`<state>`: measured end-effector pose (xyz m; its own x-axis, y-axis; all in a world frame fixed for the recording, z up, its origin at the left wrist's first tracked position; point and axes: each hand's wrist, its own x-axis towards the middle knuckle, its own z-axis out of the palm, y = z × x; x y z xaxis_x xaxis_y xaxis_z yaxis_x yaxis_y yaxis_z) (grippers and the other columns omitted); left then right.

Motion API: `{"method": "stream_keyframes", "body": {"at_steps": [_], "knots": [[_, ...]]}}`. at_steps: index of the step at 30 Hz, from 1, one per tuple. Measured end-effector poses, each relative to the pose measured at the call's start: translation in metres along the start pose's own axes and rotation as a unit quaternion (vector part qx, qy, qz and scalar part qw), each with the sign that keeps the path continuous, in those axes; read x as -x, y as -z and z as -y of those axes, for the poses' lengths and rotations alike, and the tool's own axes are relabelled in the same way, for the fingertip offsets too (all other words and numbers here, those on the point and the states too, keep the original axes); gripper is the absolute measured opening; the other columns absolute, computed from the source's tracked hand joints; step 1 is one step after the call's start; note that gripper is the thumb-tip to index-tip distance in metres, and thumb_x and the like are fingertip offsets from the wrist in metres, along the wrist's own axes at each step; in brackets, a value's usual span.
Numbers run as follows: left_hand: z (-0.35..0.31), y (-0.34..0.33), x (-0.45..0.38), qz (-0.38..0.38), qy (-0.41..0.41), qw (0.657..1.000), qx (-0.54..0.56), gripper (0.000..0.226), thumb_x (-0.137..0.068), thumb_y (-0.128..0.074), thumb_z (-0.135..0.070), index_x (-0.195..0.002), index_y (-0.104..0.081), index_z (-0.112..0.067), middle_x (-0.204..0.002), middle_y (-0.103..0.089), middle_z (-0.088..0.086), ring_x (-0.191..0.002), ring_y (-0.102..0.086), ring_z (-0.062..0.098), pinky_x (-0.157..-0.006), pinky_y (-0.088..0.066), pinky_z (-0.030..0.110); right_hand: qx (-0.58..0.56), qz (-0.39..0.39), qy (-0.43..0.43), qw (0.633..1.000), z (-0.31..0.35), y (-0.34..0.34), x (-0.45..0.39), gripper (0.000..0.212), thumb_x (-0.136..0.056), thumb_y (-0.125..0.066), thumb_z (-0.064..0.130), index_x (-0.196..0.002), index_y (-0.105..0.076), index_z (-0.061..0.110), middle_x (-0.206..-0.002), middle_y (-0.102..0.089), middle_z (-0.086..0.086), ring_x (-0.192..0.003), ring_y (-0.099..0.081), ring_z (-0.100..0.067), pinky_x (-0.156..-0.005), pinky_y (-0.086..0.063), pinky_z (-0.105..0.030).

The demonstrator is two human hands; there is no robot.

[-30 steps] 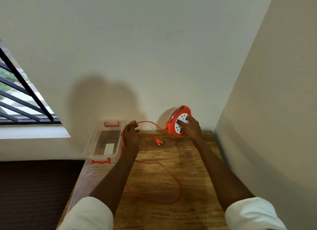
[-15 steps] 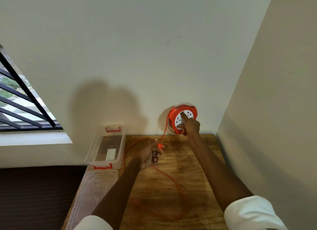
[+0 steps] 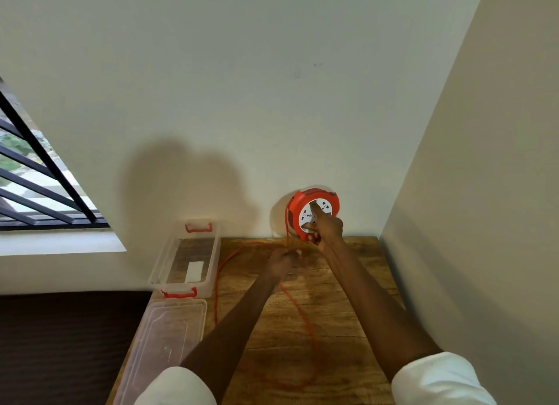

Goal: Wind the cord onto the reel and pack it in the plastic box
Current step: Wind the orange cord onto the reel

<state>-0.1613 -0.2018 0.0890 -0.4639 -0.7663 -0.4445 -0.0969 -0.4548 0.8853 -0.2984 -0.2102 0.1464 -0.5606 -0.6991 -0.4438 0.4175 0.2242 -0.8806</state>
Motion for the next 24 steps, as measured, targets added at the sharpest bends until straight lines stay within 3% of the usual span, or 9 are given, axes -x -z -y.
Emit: {"method": "stream_keyframes", "body": {"at_steps": [3,6,10,13,16,18,20,23,24], "knots": [[0.012,0.001,-0.011,-0.028,-0.079,0.995,0.057,0.060,-0.096,-0.061,-0.006,-0.144,-0.035,-0.029,-0.125,-0.063,0.014,-0.107,-0.067,0.028,-0.088,-0.056,0.040,0.008,0.012,-0.013,1.000,0.000,0.000,0.001,0.048,-0.090,-0.071,0.043,-0.122,-0.058,0.009,-0.092,-0.073,-0.006,-0.057,-0.067,-0.016,-0.048,-0.051,-0.020],[0.007,0.006,-0.014,-0.051,-0.121,0.990,0.053,0.090,-0.090,-0.072,-0.026,-0.155,-0.011,-0.040,-0.149,-0.048,-0.001,-0.133,-0.051,0.024,-0.106,-0.046,0.048,0.014,0.029,-0.025,0.999,-0.001,0.002,-0.001,0.051,-0.090,-0.069,0.045,-0.123,-0.058,0.008,-0.097,-0.076,-0.010,-0.042,-0.060,-0.011,-0.051,-0.052,-0.022],[-0.009,0.013,-0.023,-0.065,-0.189,0.980,-0.006,0.075,-0.084,-0.075,-0.049,-0.147,-0.036,-0.042,-0.137,-0.061,-0.006,-0.125,-0.060,0.018,-0.101,-0.051,0.046,0.011,0.050,-0.040,0.998,-0.003,0.002,0.001,0.049,-0.092,-0.068,0.044,-0.120,-0.059,0.005,-0.084,-0.075,-0.012,-0.039,-0.051,-0.010,-0.050,-0.048,-0.023],[-0.020,0.013,-0.025,-0.097,-0.204,0.974,-0.022,0.051,-0.087,-0.071,-0.048,-0.133,-0.059,-0.029,-0.125,-0.068,-0.008,-0.114,-0.066,0.015,-0.097,-0.055,0.046,0.014,0.082,-0.041,0.996,-0.003,-0.002,0.007,0.046,-0.092,-0.069,0.041,-0.122,-0.059,0.008,-0.101,-0.076,-0.012,-0.043,-0.058,-0.010,-0.050,-0.050,-0.022],[-0.019,0.016,-0.024,-0.126,-0.206,0.970,0.006,0.044,-0.089,-0.071,-0.044,-0.128,-0.064,-0.023,-0.120,-0.070,-0.005,-0.109,-0.069,0.019,-0.092,-0.058,0.047,0.072,0.102,-0.014,0.992,-0.003,0.000,0.007,0.035,-0.093,-0.070,0.031,-0.119,-0.059,0.011,-0.097,-0.076,-0.005,-0.052,-0.061,-0.013,-0.051,-0.051,-0.022],[-0.018,0.022,-0.024,-0.126,-0.196,0.972,0.038,0.046,-0.088,-0.073,-0.040,-0.129,-0.063,-0.022,-0.121,-0.071,-0.002,-0.106,-0.071,0.022,-0.087,-0.060,0.046,0.147,0.087,0.048,0.984,-0.006,0.004,0.002,0.036,-0.091,-0.071,0.029,-0.121,-0.063,0.011,-0.106,-0.075,-0.005,-0.072,-0.068,-0.018,-0.056,-0.052,-0.023],[-0.019,0.029,-0.025,-0.134,-0.182,0.972,0.058,0.046,-0.088,-0.075,-0.035,-0.129,-0.063,-0.018,-0.121,-0.070,0.002,-0.106,-0.070,0.025,-0.082,-0.062,0.042,0.295,0.052,0.181,0.937,-0.009,0.012,-0.004,0.033,-0.092,-0.067,0.031,-0.122,-0.068,0.017,-0.121,-0.071,-0.004,-0.098,-0.070,-0.022,-0.071,-0.055,-0.025],[-0.022,0.041,-0.020,-0.137,-0.182,0.972,0.051,0.033,-0.094,-0.067,-0.028,-0.121,-0.065,-0.010,-0.115,-0.071,0.008,-0.103,-0.070,0.027,-0.068,-0.061,0.029,0.530,0.059,0.365,0.763,-0.008,0.027,-0.005,0.034,-0.097,-0.058,0.037,-0.130,-0.062,0.029,-0.129,-0.064,0.003,-0.107,-0.064,-0.020,-0.081,-0.048,-0.026],[-0.025,0.044,-0.016,-0.131,-0.173,0.976,0.026,0.031,-0.096,-0.064,-0.029,-0.119,-0.065,-0.009,-0.112,-0.072,0.009,-0.099,-0.071,0.026,-0.063,-0.060,0.025,0.557,0.088,0.370,0.738,-0.006,0.031,-0.005,0.039,-0.096,-0.057,0.042,-0.134,-0.057,0.032,-0.129,-0.061,0.004,-0.107,-0.062,-0.020,-0.081,-0.048,-0.029]]}}
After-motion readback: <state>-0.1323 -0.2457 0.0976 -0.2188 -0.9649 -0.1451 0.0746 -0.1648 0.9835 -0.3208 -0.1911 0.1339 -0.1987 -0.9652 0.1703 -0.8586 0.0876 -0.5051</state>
